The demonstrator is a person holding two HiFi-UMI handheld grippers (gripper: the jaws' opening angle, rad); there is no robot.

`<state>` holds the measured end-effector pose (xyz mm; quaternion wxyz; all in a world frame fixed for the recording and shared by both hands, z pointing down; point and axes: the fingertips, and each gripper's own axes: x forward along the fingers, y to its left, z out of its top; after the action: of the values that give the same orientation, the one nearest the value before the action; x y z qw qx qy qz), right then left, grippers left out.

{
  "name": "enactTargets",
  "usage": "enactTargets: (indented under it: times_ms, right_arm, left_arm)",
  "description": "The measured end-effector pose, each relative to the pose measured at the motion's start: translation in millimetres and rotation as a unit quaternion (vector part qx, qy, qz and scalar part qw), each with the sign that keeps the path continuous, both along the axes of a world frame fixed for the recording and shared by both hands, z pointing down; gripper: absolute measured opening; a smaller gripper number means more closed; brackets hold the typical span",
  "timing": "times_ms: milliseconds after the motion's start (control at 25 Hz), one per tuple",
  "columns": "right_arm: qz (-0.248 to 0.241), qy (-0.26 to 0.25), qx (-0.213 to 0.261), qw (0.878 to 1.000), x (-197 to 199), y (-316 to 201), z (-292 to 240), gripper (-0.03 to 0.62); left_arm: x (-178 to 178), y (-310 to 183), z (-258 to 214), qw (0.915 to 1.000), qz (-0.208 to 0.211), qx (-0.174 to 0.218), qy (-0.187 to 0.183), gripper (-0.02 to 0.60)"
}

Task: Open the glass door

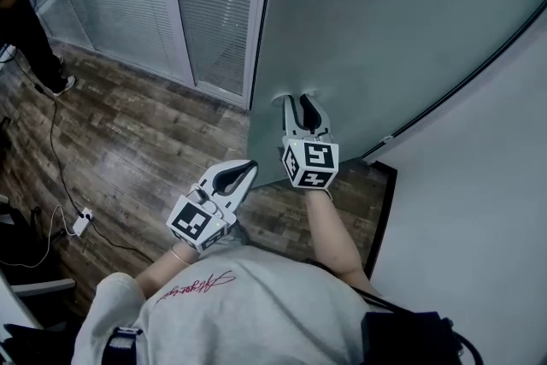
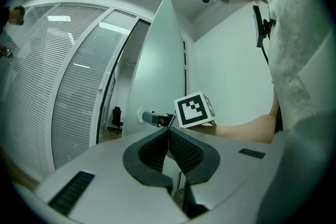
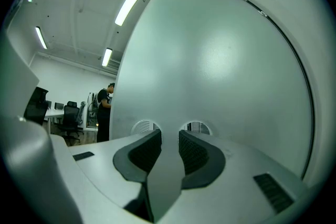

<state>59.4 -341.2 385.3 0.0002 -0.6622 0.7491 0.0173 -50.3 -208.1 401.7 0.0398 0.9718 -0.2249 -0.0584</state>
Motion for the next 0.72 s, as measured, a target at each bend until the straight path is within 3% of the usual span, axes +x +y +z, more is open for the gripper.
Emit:
enactTargets:
  times_ms: [200, 720]
  right_arm:
    - [-0.003, -0.001, -0.001, 1.000, 3.4, 18.3, 6.9, 0.114]
    - [-0.015, -0.003, 0.003, 1.000, 13.7, 84.7, 10.1, 0.114]
  left_arm:
    - [7.3, 16.0, 2.2, 0.9999, 0.006, 0.015, -0.003, 0.017]
    - [24.6, 68.4, 0.5, 0.9999, 0.012, 0.009, -0.002, 0.017]
